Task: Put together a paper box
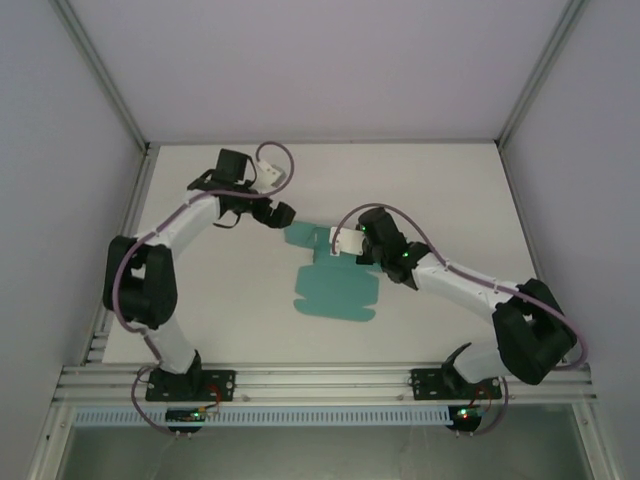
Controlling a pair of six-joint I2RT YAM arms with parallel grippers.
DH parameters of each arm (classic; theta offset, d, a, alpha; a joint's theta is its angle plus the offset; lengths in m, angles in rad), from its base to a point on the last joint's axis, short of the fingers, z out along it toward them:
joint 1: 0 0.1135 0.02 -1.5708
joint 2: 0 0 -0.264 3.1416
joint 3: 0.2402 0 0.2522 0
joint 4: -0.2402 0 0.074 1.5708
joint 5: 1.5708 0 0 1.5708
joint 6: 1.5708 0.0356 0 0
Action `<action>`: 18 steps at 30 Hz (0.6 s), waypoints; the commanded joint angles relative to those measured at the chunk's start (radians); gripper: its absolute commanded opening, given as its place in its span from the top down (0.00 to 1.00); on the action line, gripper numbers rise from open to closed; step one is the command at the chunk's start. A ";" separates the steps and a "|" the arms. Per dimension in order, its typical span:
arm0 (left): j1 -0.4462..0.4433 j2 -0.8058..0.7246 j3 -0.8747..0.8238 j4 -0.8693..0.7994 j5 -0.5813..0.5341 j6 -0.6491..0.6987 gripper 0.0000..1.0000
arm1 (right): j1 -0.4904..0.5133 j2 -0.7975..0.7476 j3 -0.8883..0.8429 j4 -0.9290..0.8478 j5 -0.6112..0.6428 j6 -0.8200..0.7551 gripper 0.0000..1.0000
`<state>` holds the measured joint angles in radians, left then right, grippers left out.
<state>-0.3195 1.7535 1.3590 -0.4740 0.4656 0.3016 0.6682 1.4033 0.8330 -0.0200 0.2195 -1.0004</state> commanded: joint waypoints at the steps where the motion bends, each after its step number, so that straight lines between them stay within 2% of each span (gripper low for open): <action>1: -0.049 0.046 0.065 -0.183 0.068 0.257 0.05 | -0.010 0.022 0.046 -0.015 -0.032 -0.025 1.00; 6: -0.071 0.104 0.111 -0.251 0.112 0.345 0.12 | -0.019 0.050 0.066 -0.014 -0.042 -0.020 1.00; 12: -0.076 0.211 0.204 -0.293 0.047 0.314 0.24 | -0.018 0.054 0.070 -0.021 -0.055 -0.017 1.00; 16: -0.085 0.225 0.211 -0.310 0.041 0.321 0.47 | -0.019 0.056 0.062 -0.014 -0.041 -0.010 1.00; 18: -0.089 0.219 0.191 -0.280 0.003 0.305 0.60 | -0.020 0.056 0.060 -0.011 -0.039 -0.005 1.00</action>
<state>-0.3962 1.9789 1.5440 -0.7311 0.4915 0.5991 0.6540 1.4475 0.8742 -0.0265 0.1867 -1.0035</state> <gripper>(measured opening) 0.423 0.053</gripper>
